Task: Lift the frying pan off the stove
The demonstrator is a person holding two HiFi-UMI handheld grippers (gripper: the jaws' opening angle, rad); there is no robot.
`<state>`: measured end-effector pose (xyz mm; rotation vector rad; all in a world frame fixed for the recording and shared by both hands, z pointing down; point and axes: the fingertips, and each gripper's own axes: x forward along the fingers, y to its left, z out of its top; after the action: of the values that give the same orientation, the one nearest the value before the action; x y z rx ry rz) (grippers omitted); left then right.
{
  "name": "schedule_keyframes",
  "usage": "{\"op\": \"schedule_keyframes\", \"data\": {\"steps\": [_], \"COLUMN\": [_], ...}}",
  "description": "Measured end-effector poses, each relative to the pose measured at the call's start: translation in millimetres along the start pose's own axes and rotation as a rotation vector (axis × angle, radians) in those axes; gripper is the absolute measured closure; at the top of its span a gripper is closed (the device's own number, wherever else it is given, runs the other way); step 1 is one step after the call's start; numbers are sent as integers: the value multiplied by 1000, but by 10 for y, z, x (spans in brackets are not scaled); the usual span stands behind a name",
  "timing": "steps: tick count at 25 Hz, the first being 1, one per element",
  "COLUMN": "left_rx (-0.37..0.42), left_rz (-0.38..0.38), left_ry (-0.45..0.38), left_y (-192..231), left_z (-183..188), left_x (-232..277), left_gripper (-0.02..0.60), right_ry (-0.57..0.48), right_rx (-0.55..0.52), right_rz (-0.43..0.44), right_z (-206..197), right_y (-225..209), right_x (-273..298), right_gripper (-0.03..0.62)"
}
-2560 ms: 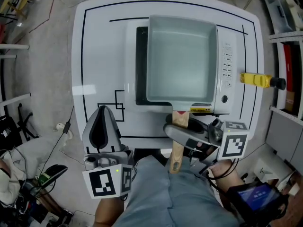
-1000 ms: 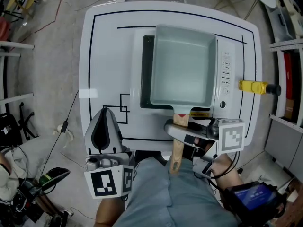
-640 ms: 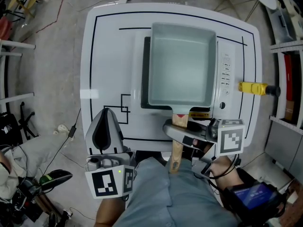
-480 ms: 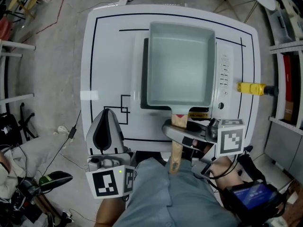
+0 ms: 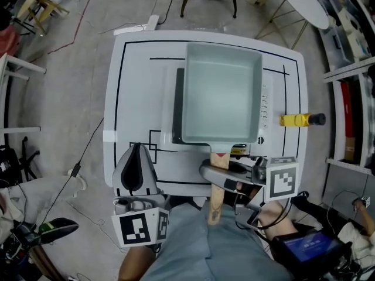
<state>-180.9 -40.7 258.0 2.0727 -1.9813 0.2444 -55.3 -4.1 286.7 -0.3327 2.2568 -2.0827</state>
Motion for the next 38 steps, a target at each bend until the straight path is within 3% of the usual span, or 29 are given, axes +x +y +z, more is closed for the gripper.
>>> {"op": "schedule_keyframes", "data": {"steps": [12,38], "left_rx": [6,20], "left_rz": [-6,-20], "left_ry": [-47,-51], "left_y": [-119,-240], "left_z": [120,138], "left_x": [-205,-320], "left_gripper": [565,565], "right_ry": [6,14], "right_rx": [-52,-54], "right_rz": [11,18], "right_z": [-117,-244], "right_y": [222,253], "right_x": [-140,-257], "right_gripper": [436,436]}}
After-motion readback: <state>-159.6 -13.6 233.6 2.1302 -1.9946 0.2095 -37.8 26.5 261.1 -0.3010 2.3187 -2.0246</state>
